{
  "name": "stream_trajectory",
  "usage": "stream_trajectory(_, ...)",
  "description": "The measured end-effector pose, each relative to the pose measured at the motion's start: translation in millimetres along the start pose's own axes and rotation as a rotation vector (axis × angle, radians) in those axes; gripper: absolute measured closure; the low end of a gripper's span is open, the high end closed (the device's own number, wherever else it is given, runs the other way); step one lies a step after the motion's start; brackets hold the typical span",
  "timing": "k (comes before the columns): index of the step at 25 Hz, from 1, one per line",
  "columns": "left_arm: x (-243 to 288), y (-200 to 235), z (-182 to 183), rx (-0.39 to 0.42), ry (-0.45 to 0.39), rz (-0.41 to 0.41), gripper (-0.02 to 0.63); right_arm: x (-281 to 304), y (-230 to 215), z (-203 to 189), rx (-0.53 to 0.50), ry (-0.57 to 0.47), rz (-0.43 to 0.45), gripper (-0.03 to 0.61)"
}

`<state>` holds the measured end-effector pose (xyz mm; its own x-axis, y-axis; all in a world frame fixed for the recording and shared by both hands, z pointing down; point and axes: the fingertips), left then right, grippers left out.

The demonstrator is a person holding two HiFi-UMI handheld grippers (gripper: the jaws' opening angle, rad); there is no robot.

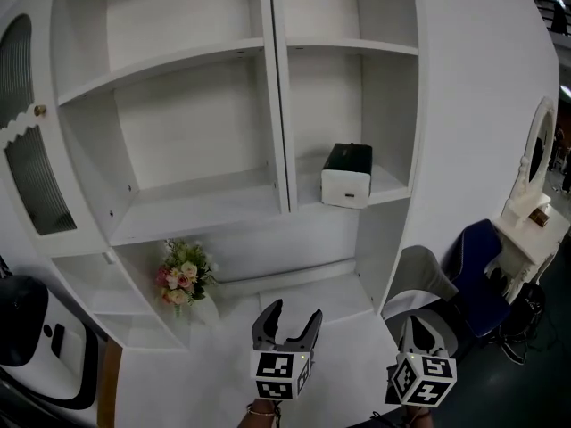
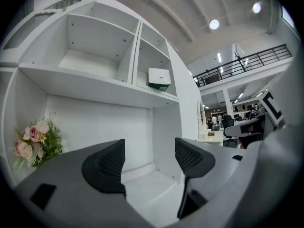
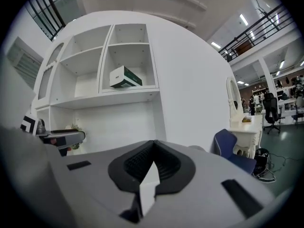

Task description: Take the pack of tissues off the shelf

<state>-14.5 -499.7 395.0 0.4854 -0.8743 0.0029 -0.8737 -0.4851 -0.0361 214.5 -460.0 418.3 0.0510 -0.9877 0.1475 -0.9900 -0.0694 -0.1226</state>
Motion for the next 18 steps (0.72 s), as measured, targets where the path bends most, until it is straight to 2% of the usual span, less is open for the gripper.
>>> stream_trajectory(9, 11, -1, 11, 0.03, -0.012, 0.026, 0.295, 14, -1, 8, 0.0, -0.009, 0.039, 0.571)
stream_trajectory(13, 13, -4, 16, 0.048, -0.005, 0.017, 0.295, 14, -8, 6, 0.034, 0.011, 0.045, 0.571)
stream_trajectory(15, 15, -5, 19, 0.077, -0.001, 0.013, 0.296, 14, -12, 7, 0.044, 0.017, 0.048, 0.571)
stream_trajectory(18, 17, -8, 34, 0.166, -0.002, 0.012, 0.295, 15, -16, 11, 0.042, 0.012, 0.045, 0.571)
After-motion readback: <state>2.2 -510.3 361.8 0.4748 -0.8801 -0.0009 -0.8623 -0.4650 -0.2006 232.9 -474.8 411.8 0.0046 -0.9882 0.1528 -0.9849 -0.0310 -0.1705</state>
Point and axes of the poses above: the fingertips, and each gripper's own axes: x forward along the fingers, y to its left, z out of its top, and after that the axes turned 6 degrees about -z, right-handed
